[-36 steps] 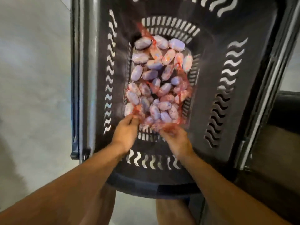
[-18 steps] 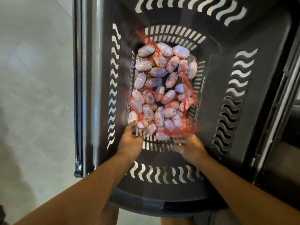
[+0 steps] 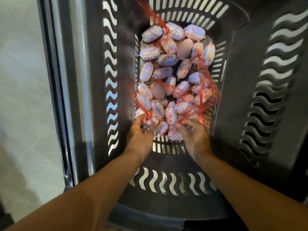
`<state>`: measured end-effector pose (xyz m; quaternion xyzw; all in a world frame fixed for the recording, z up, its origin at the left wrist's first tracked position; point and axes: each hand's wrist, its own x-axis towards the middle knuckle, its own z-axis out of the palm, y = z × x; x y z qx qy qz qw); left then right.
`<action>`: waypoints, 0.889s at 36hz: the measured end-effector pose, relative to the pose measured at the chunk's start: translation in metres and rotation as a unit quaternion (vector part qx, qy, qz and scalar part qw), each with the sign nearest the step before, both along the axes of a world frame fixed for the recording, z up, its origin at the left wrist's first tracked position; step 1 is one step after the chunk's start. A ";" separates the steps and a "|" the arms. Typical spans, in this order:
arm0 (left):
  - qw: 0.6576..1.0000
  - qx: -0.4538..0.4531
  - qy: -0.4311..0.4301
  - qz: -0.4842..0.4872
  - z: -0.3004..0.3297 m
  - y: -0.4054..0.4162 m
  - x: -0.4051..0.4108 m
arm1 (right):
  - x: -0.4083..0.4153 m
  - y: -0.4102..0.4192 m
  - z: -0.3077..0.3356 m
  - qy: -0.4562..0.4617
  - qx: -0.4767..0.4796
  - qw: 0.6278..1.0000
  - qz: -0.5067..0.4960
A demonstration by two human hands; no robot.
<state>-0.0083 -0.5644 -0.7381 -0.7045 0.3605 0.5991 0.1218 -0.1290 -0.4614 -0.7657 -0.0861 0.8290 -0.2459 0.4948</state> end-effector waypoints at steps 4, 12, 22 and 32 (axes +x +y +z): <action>0.998 -0.059 0.016 -0.017 -0.008 -0.002 -0.004 | -0.009 0.009 0.007 0.038 -0.013 0.998 0.040; 0.977 -0.197 0.031 -0.080 -0.026 0.002 -0.018 | -0.022 0.013 0.016 -0.016 0.023 0.999 0.021; 0.931 -0.291 0.038 -0.216 0.010 -0.001 -0.005 | -0.013 0.001 0.028 -0.045 0.034 0.989 -0.137; 0.963 -0.190 0.060 -0.180 0.076 0.002 0.002 | -0.021 0.017 0.094 0.009 0.064 0.989 -0.131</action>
